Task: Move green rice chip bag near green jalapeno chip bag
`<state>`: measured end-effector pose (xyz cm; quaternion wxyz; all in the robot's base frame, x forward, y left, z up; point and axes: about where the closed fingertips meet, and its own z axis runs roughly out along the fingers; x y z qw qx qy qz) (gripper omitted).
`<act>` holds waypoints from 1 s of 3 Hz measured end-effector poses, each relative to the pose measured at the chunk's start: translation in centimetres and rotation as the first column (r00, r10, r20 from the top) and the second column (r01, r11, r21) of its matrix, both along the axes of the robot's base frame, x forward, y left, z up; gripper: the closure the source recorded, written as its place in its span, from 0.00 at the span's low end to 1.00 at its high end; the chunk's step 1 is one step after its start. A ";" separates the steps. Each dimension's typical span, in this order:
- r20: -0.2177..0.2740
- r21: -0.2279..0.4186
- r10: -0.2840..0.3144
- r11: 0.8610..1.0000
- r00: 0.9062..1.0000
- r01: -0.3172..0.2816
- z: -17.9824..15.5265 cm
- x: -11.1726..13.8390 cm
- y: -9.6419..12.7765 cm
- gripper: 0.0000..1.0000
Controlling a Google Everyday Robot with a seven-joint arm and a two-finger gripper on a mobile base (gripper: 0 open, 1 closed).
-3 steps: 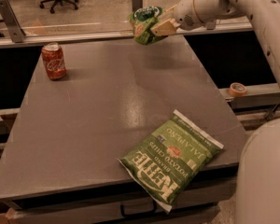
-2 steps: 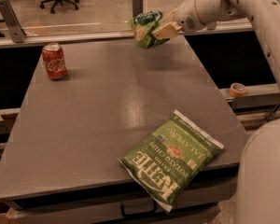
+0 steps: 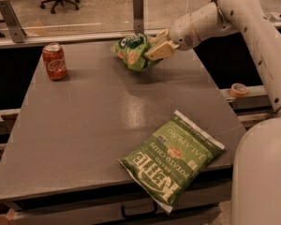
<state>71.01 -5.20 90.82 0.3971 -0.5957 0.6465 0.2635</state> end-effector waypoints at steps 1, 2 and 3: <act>-0.084 -0.023 0.161 0.986 0.983 -0.163 -1.9 -4.7 -1.1 1.00; -0.151 -0.072 0.236 0.966 0.960 -0.249 -2.5 -8.0 -3.4 1.00; -0.192 -0.131 0.247 0.953 0.950 -0.274 -3.3 -9.2 -4.5 1.00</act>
Offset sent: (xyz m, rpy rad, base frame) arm -0.1507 -0.0902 -0.0294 -0.2166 0.2896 0.4413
